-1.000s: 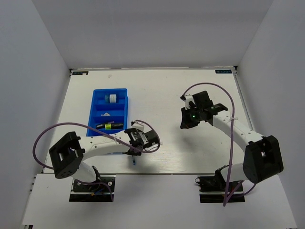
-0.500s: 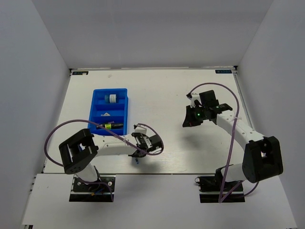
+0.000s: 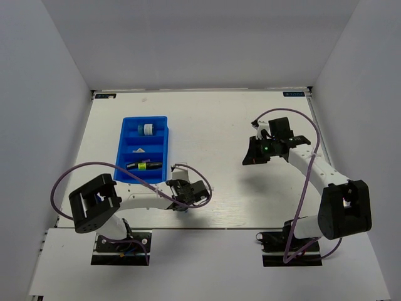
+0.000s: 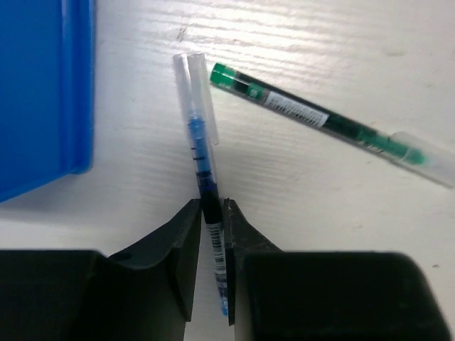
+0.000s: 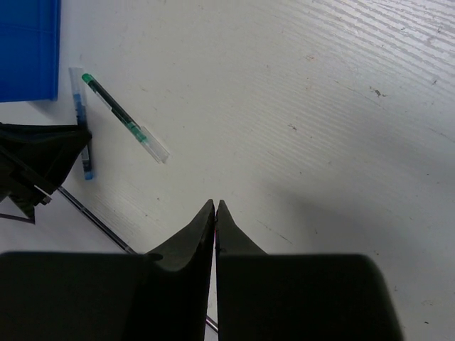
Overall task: Sort the stationery into containers
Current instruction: Pick up the pen from the center of the board, then place the pen in the storage box.
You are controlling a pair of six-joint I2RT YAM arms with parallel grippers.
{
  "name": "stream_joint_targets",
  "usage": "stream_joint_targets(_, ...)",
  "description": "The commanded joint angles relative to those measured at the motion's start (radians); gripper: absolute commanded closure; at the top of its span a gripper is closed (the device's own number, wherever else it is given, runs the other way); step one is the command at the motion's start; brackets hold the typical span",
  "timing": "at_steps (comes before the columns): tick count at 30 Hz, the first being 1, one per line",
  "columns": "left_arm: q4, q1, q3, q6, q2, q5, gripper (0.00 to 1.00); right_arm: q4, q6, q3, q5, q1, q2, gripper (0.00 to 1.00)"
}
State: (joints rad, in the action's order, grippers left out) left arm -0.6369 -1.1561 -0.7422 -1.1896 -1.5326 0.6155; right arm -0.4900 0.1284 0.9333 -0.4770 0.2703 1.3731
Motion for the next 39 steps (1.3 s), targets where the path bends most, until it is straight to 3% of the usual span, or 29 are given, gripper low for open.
stream_joint_targets(1,0.144,-0.011,0.112,-0.105,-0.132,-0.209,0.71,0.025,0.013,-0.011,-0.047,-0.016,-0.029,0.96)
stream_joint_targets(6,0.192,-0.030,0.109,-0.134,-0.170,-0.234,0.78,0.025,0.016,-0.013,-0.067,-0.029,-0.029,0.95)
stream_joint_targets(10,0.159,-0.043,0.058,-0.116,-0.210,-0.238,1.00,0.027,0.017,-0.014,-0.083,-0.048,-0.034,0.95)
stream_joint_targets(15,0.042,-0.071,-0.022,-0.076,-0.158,-0.148,1.00,0.024,0.016,-0.019,-0.101,-0.052,-0.032,0.95)
stream_joint_targets(23,-0.320,-0.077,-0.210,0.088,0.121,0.078,1.00,0.018,0.005,-0.017,-0.144,-0.066,-0.031,0.87)
stream_joint_targets(28,-0.438,0.025,-0.275,0.420,0.244,0.032,1.00,0.014,-0.003,-0.014,-0.163,-0.069,-0.028,0.85)
stream_joint_targets(31,-0.438,0.162,-0.264,0.661,0.379,-0.055,1.00,0.013,-0.004,-0.011,-0.172,-0.074,-0.031,0.84)
stream_joint_targets(33,-0.397,0.229,-0.231,0.731,0.467,-0.089,1.00,0.013,-0.004,-0.010,-0.175,-0.077,-0.032,0.84)
stream_joint_targets(34,-0.379,0.266,-0.211,0.840,0.494,-0.108,1.00,0.008,-0.001,-0.010,-0.175,-0.075,-0.032,0.84)
stream_joint_targets(39,-0.233,0.488,-0.137,1.109,0.603,-0.310,1.00,0.010,0.001,-0.005,-0.187,-0.079,-0.026,0.83)
